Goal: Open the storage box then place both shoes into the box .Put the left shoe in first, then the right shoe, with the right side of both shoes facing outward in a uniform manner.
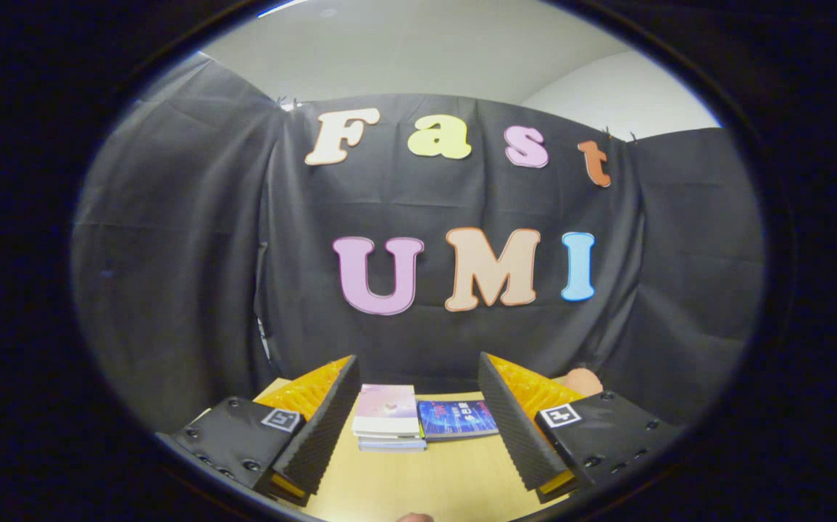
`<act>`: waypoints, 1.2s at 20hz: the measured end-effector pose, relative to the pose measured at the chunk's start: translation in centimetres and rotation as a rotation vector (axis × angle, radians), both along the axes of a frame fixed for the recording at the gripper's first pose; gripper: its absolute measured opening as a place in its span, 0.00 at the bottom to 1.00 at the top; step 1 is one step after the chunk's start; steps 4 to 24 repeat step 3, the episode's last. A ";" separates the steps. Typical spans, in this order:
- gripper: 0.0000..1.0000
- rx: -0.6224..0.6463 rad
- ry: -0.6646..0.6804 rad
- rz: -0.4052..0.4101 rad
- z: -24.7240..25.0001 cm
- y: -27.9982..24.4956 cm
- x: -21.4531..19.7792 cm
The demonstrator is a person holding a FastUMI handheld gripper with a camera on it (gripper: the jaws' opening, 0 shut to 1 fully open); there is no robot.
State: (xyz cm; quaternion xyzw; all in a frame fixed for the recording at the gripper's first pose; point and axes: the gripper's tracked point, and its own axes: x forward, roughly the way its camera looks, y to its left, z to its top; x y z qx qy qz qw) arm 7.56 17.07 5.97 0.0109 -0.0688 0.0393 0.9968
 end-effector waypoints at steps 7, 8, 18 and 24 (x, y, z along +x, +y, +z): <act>1.00 -0.036 -0.023 0.012 -0.1 -0.9 -1.0; 1.00 -0.036 -0.023 0.012 -0.1 -0.9 -1.0; 1.00 -0.036 -0.023 0.012 -0.1 -0.9 -1.0; 1.00 -0.036 -0.023 0.012 -0.1 -0.9 -1.0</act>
